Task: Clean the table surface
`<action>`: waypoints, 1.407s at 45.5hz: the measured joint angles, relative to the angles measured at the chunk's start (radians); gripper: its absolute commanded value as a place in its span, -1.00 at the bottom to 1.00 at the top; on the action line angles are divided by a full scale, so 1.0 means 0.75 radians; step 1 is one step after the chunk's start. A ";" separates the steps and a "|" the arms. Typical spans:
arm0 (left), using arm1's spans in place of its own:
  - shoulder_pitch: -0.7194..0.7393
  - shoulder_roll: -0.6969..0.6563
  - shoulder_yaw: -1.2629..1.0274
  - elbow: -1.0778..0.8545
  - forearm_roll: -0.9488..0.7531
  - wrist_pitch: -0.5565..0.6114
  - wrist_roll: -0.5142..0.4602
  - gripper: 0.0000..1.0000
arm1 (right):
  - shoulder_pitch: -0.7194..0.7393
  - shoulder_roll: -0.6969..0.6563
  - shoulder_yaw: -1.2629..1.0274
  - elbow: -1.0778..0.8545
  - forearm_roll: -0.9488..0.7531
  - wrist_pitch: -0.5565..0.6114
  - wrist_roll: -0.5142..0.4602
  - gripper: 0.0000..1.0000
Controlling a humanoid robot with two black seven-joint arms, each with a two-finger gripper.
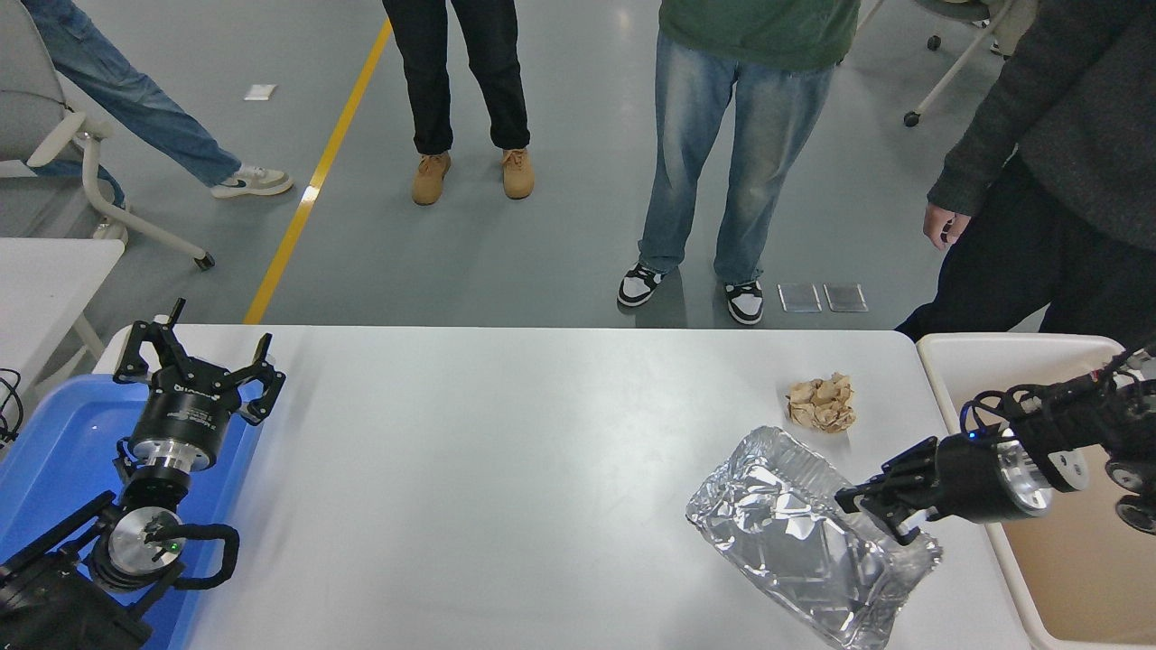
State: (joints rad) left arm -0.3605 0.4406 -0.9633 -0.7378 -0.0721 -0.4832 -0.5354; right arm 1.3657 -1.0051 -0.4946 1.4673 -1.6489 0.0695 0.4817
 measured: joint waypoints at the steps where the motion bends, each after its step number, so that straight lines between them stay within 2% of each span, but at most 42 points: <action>1: 0.000 0.000 0.000 0.000 0.000 0.000 0.000 0.98 | 0.004 -0.010 0.001 0.001 0.005 0.001 0.002 -1.00; 23: 0.000 0.000 0.000 0.000 0.000 0.000 0.000 0.98 | 0.080 -0.221 0.029 -0.004 0.167 0.031 0.041 -1.00; 33: 0.000 0.000 0.000 0.000 0.000 0.000 0.000 0.98 | 0.094 -0.272 0.043 -0.081 0.233 0.060 0.060 -1.00; 51: 0.000 -0.001 0.000 0.000 0.000 0.000 0.000 0.98 | 0.056 -0.254 0.051 -0.394 0.351 0.095 0.138 -1.00; 64: 0.000 -0.001 0.000 0.000 0.000 0.000 0.000 0.98 | -0.078 -0.137 0.060 -0.699 0.429 0.098 0.226 -1.00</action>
State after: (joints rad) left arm -0.3604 0.4402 -0.9633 -0.7378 -0.0721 -0.4832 -0.5353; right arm 1.3071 -1.1080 -0.4495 0.9427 -1.3274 0.1433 0.6514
